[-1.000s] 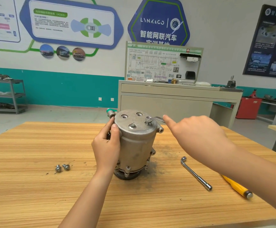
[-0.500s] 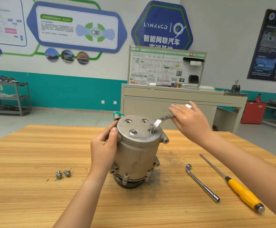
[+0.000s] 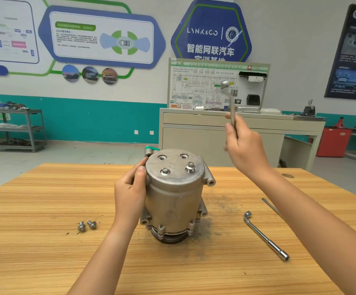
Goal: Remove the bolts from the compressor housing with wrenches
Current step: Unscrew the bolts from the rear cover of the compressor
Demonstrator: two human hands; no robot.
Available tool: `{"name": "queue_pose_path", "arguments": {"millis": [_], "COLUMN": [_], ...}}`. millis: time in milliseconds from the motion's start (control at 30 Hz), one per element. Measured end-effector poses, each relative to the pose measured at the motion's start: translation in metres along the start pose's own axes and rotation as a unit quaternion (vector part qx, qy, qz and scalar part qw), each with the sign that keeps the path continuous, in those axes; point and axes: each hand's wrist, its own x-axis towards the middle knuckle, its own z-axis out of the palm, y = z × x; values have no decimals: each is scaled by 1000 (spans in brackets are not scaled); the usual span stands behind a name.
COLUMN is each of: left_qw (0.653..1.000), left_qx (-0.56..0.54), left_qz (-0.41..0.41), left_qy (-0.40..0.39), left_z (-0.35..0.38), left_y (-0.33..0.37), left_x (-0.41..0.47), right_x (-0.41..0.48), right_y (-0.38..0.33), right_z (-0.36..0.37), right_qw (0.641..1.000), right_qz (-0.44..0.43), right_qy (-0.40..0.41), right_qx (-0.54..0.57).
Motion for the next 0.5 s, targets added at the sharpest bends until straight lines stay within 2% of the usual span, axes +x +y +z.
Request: {"name": "queue_pose_path", "arguments": {"millis": [67,100,167,233,333,500], "left_qw": [1000,1000,1000,1000,1000,1000], "left_qx": [-2,-3,-5,-6,-4,1], "left_qz": [1,2,2,1,4,10], "left_qy": [-2,-2,0,2,1,2], "left_z": [0,1,2,3,2,2], "left_y": [-1,-1,0,0,-1,0], "left_x": [-1,-1,-2,-2,-2,-4], "right_x": [-26,-41,-63,-75,-73,-63], "right_y": [-12,-20,-32,-41,-49,-67], "right_z": [-20,-28,-38,-41,-44,-44], "right_qw": [987,966,921,894,883,850], "right_qz": [-59,-76,-49,-34,-11,-52], "right_qy": [-53,-89,-166,-212,-227,-264], "right_qx": [-139,-233,-349,-392,-411,-453]}}
